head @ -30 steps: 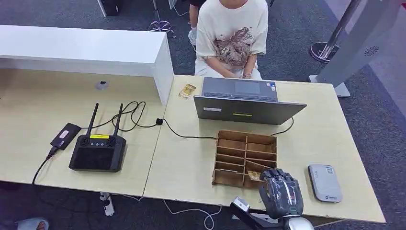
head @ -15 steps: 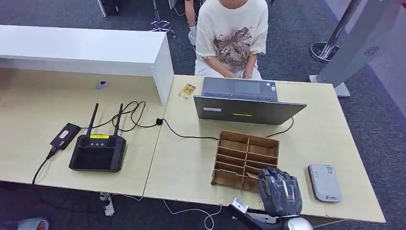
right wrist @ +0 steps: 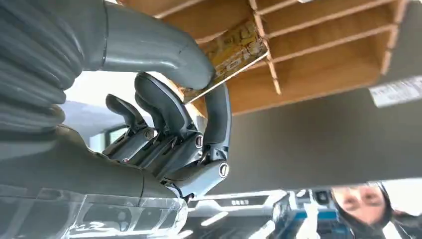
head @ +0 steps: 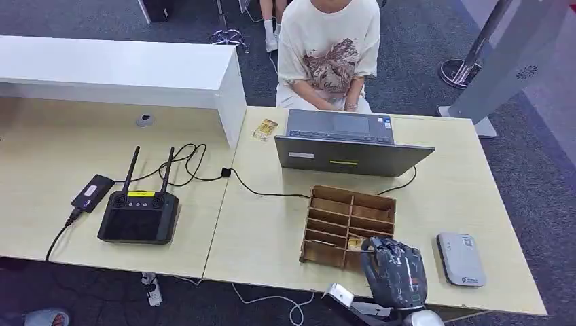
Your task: Pass the card to the sensor for recognition and then transmit it.
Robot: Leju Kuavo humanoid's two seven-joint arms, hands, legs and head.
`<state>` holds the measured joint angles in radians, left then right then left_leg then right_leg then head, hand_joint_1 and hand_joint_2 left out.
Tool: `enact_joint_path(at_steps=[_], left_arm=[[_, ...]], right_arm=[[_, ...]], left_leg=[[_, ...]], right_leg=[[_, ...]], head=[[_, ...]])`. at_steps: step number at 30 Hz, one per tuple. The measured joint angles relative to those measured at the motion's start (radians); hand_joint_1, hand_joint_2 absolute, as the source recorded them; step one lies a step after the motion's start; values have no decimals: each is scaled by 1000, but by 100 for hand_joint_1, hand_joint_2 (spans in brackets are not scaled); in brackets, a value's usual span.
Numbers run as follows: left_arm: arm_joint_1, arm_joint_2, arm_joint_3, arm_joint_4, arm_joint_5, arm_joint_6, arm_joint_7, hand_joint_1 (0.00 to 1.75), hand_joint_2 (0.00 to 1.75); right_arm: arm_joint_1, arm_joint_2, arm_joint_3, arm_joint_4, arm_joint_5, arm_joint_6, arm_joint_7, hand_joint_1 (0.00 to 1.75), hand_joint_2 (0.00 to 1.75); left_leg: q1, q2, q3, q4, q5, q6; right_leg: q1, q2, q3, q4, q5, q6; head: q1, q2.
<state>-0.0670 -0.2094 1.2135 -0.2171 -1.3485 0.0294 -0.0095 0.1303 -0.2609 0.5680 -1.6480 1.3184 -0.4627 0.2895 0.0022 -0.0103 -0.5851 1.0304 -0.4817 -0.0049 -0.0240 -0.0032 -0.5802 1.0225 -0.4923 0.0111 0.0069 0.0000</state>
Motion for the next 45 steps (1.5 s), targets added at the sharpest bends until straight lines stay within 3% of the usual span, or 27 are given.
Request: enact_joint_path(at_steps=[13,14,20,28,33,36,41,45], left_arm=[[0,0,0,0,0,0,-2,0,0],[0,0,0,0,0,0,-2,0,0],[1,0,0,0,6,1,-9,0,0],[1,0,1,0,12,2,-14,0,0],[2,0,1,0,11,2,-21,0,0],[2,0,3,0,11,2,-26,0,0],[3,0,6,0,11,2,-34,0,0],[5,0,6,0,9,2,-36,0,0]], right_arm=[[4,0,-2,-16,-20,-3,-11,164,175],[6,0,-2,-18,-44,-6,-16,171,175],[20,-1,-8,-46,-224,-13,-88,166,175],[36,-10,-24,-80,-304,-45,-166,175,175],[40,-10,-26,-95,-312,-97,-239,175,175],[40,-10,-26,-104,-378,-105,-298,175,175],[40,-9,-26,-124,-595,-83,-475,175,175],[39,-8,-35,-130,-627,-75,-518,175,175]], left_leg=[[0,0,0,0,0,0],[0,0,0,0,0,0],[0,0,0,0,0,0],[0,0,0,0,0,0],[0,0,0,0,0,0],[0,0,0,0,0,0],[0,0,0,0,0,0],[0,0,0,0,0,0]], right_leg=[[0,0,0,0,0,0],[0,0,0,0,0,0],[0,0,0,0,0,0],[0,0,0,0,0,0],[0,0,0,0,0,0],[0,0,0,0,0,0],[0,0,0,0,0,0],[0,0,0,0,0,0]], head=[[0,0],[0,0],[0,0],[0,0],[0,0],[0,0],[0,0],[0,0]])
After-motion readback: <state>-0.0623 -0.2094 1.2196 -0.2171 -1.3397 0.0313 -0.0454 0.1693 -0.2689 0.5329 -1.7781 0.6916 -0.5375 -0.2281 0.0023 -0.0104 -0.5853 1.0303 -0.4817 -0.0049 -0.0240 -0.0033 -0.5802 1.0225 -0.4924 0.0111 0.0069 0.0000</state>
